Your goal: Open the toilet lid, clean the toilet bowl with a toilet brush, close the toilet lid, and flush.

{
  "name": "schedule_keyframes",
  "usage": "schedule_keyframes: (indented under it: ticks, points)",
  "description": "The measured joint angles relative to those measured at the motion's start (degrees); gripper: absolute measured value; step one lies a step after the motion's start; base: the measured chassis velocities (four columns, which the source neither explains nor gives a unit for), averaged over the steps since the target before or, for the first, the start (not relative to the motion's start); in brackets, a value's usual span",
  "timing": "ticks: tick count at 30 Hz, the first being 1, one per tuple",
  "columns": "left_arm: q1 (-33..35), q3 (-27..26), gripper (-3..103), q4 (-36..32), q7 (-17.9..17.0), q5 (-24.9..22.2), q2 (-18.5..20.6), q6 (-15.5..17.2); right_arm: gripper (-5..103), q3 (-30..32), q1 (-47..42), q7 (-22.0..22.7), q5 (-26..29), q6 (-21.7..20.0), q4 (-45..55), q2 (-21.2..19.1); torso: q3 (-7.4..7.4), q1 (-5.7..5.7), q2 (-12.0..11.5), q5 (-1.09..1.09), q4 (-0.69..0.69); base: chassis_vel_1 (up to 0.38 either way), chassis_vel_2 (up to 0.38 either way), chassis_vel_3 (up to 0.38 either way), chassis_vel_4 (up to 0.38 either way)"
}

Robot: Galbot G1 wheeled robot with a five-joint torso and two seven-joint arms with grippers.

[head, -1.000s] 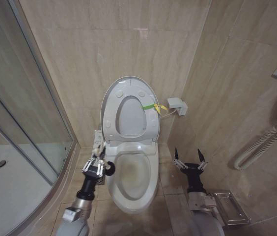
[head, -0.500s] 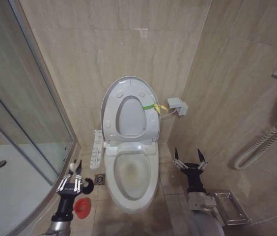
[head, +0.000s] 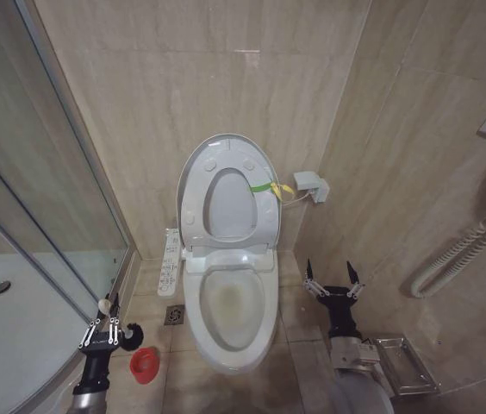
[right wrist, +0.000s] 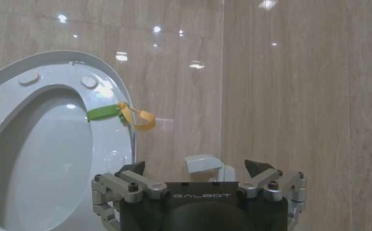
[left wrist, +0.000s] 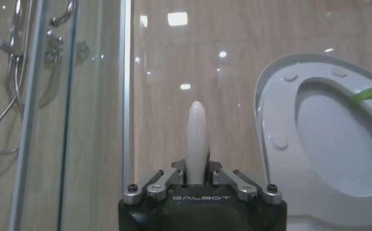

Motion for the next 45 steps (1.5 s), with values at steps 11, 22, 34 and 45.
schedule_keyframes:
  ticks: [11,22,34,45]
  points:
    - [-9.81,5.43,20,16.27,0.76,-4.62,1.47,-1.79,100,0.0,0.0,0.0,0.0,0.0,0.0,0.0,0.0,0.0,0.0,0.0,0.0,0.0,0.0,0.0,0.0]
    - [-15.18,8.18,20,26.78,0.81,-7.0,1.97,-1.89,100,0.0,0.0,0.0,0.0,0.0,0.0,0.0,0.0,0.0,0.0,0.0,0.0,0.0,0.0,0.0,0.0]
    - [-18.68,10.33,20,35.32,1.39,-7.83,0.63,-1.99,100,0.0,0.0,0.0,0.0,0.0,0.0,0.0,0.0,0.0,-0.01,0.0,0.0,0.0,0.0,0.0,0.0]
    - [-22.23,10.77,20,41.85,1.63,-7.15,0.95,-1.99,100,0.0,0.0,0.0,0.0,0.0,0.0,0.0,0.0,0.0,0.0,0.0,0.0,0.0,0.0,0.0,0.0]
